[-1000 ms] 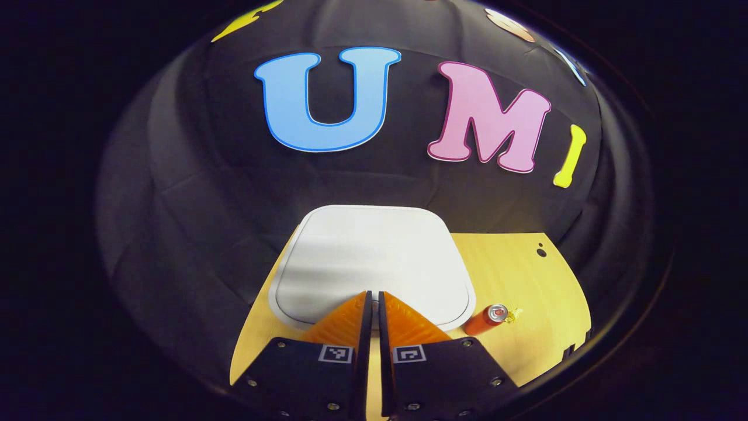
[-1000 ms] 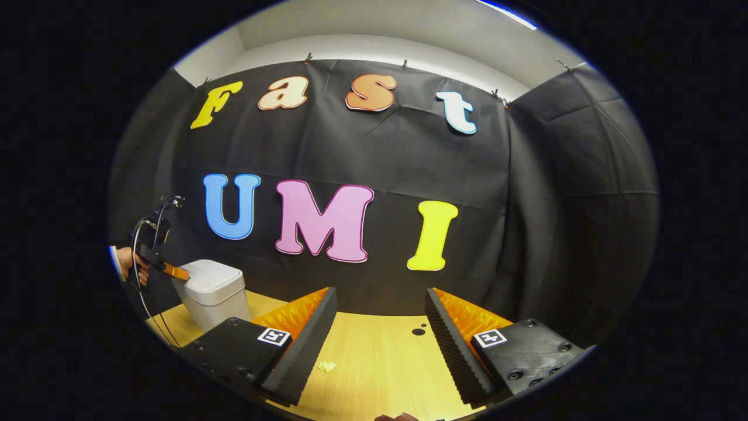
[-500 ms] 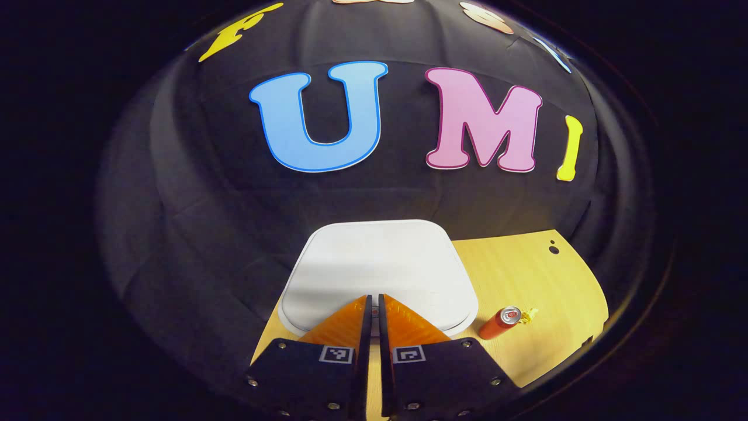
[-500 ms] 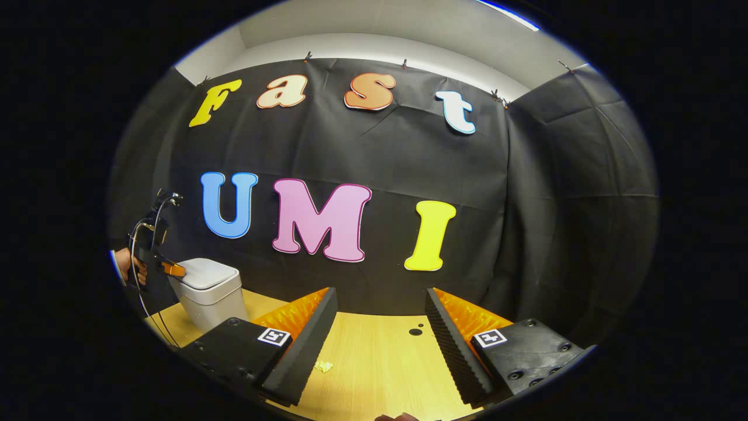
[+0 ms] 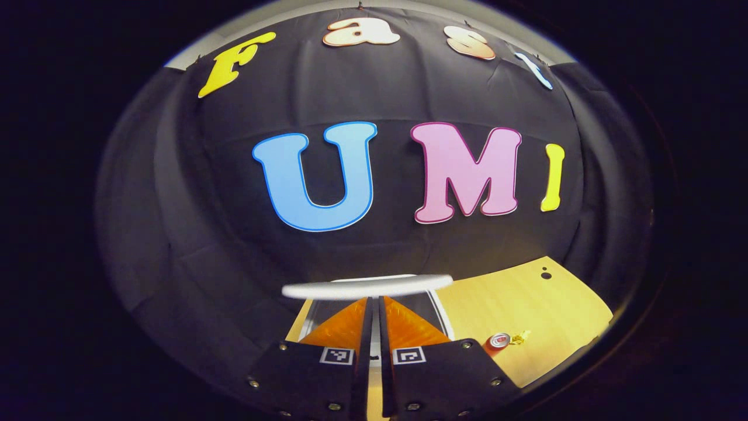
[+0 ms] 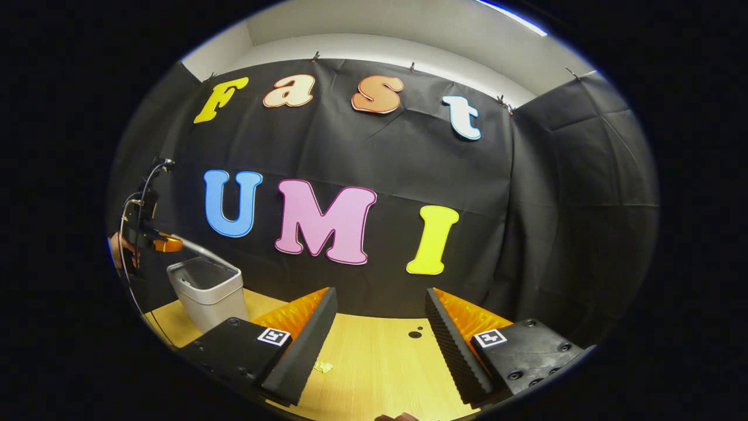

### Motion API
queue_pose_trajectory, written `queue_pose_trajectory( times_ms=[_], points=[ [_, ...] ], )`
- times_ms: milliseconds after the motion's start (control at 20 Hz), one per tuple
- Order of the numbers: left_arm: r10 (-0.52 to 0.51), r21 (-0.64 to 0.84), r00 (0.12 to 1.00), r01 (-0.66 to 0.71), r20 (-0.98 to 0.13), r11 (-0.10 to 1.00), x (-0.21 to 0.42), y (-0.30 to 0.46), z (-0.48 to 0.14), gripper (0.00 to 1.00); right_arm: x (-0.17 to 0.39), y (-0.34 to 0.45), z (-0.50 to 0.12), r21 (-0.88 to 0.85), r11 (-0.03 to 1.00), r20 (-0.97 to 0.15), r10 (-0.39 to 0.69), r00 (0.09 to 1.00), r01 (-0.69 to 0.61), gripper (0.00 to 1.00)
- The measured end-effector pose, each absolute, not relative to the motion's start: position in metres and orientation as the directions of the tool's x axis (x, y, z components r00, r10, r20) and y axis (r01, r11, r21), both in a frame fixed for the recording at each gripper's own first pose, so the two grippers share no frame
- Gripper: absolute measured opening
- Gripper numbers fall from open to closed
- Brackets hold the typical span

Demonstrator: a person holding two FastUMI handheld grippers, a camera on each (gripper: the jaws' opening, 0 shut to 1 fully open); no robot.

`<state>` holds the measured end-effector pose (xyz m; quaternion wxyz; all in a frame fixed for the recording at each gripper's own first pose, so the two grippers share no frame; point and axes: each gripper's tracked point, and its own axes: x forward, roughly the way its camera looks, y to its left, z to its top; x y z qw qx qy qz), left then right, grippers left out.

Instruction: Press the lid of the desktop garbage bin to open it, pick up the crumpled paper on the desktop and throw it into the bin, then pick up the pop can on the desktop and drop it into the bin, and finally close the garbage bin lid.

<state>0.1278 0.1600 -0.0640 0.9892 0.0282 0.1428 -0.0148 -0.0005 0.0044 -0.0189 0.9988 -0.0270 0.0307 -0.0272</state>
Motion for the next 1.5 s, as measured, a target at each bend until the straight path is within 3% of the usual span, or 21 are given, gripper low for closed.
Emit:
queue_pose_trajectory(
  times_ms=[200, 250, 350, 400, 450, 750, 1050, 1500],
  points=[
    [-0.025, 0.056, 0.981, 0.036, -0.193, 0.998, 0.11, 0.154, -0.033, 0.13, -0.004, 0.014, -0.018, -0.053, 0.998, -0.061, -0.036, 0.998, 0.033, 0.98],
    [-0.031, 0.053, 0.985, 0.041, -0.171, 0.998, 0.106, 0.151, -0.025, 0.29, -0.004, 0.016, -0.018, -0.054, 0.998, -0.059, -0.032, 0.998, 0.029, 0.98],
    [-0.036, 0.055, 0.99, 0.044, -0.135, 0.998, 0.095, 0.147, -0.011, 0.49, -0.006, 0.019, -0.016, -0.055, 0.998, -0.053, -0.024, 0.998, 0.021, 0.98],
    [-0.034, 0.059, 0.992, 0.041, -0.121, 0.997, 0.089, 0.144, -0.007, 0.64, -0.007, 0.021, -0.016, -0.056, 0.998, -0.051, -0.021, 0.998, 0.018, 0.98],
    [-0.025, 0.065, 0.994, 0.032, -0.109, 0.997, 0.085, 0.143, 0.0, 0.86, -0.007, 0.022, -0.016, -0.057, 0.998, -0.051, -0.016, 0.999, 0.013, 0.98],
    [-0.031, 0.037, 0.999, 0.031, 0.006, 0.999, 0.049, 0.123, 0.037, 0.86, 0.007, 0.031, -0.025, -0.056, 0.998, -0.069, 0.031, 0.997, -0.035, 0.98],
    [-0.042, 0.008, 0.999, 0.042, 0.01, 0.999, 0.018, 0.108, 0.037, 0.86, 0.049, 0.041, -0.042, -0.075, 0.993, -0.099, 0.085, 0.992, -0.092, 0.98],
    [-0.008, -0.018, 1.0, 0.008, 0.012, 1.0, -0.001, 0.125, 0.027, 0.87, 0.129, 0.086, -0.149, -0.017, 0.97, -0.373, 0.221, 0.901, -0.244, 0.98]
  ],
)
